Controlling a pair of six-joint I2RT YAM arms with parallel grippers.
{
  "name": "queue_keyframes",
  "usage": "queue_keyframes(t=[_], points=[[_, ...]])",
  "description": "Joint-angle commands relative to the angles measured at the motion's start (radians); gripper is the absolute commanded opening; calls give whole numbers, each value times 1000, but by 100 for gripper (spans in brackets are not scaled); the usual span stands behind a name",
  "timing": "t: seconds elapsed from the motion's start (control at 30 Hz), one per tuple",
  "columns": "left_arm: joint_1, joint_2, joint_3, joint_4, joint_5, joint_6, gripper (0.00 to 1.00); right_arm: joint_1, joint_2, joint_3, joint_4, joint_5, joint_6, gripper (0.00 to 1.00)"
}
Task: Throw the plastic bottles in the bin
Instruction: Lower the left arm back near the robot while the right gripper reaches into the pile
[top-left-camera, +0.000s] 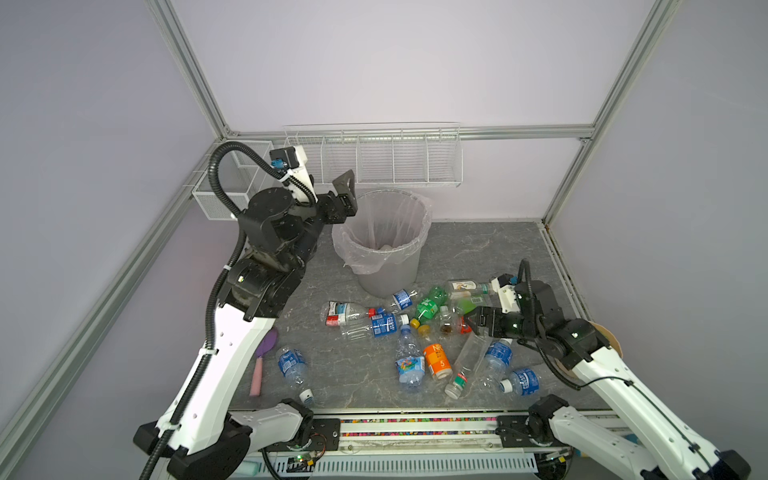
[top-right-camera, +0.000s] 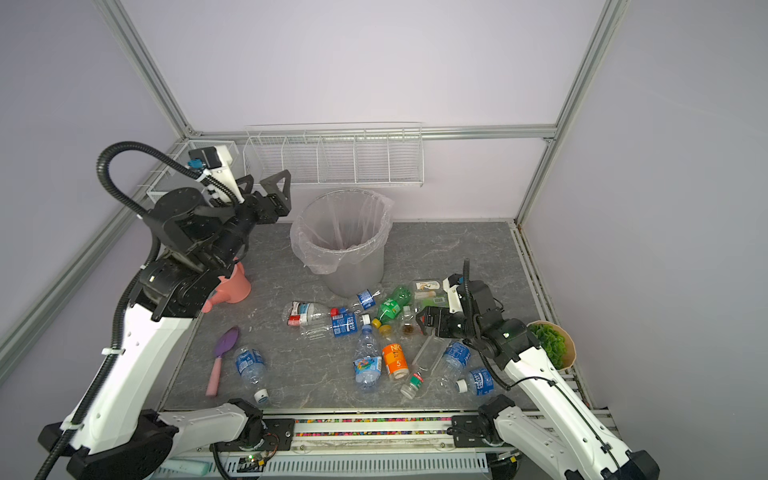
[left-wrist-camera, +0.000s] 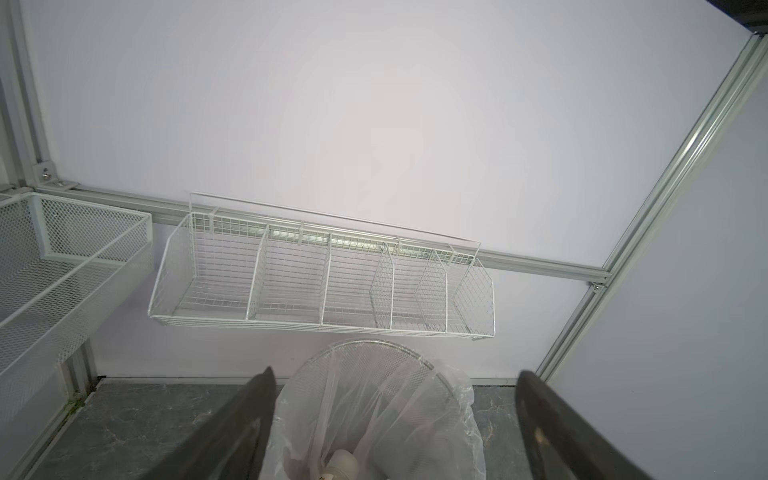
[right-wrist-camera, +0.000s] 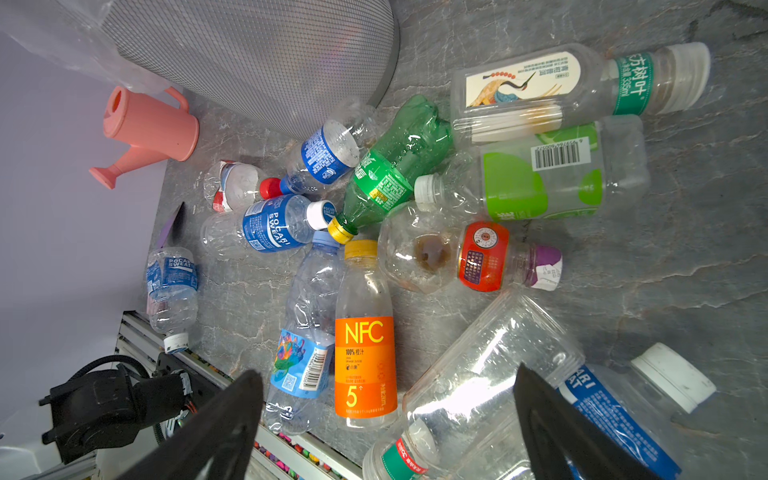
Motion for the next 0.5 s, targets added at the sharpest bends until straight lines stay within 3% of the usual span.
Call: queue_keyframes(t=[0.0,0.13,0.47], points=[[-1,-87,-120,132,20,5,88,5,16,3,19,-1,-8,97],[-1,-187,-258,187,47,-2,84,5,42,22,19,-1,-22,97],[-2,-339,-513,89,68,-96,80,7,103,61,31,-28,-58,99]])
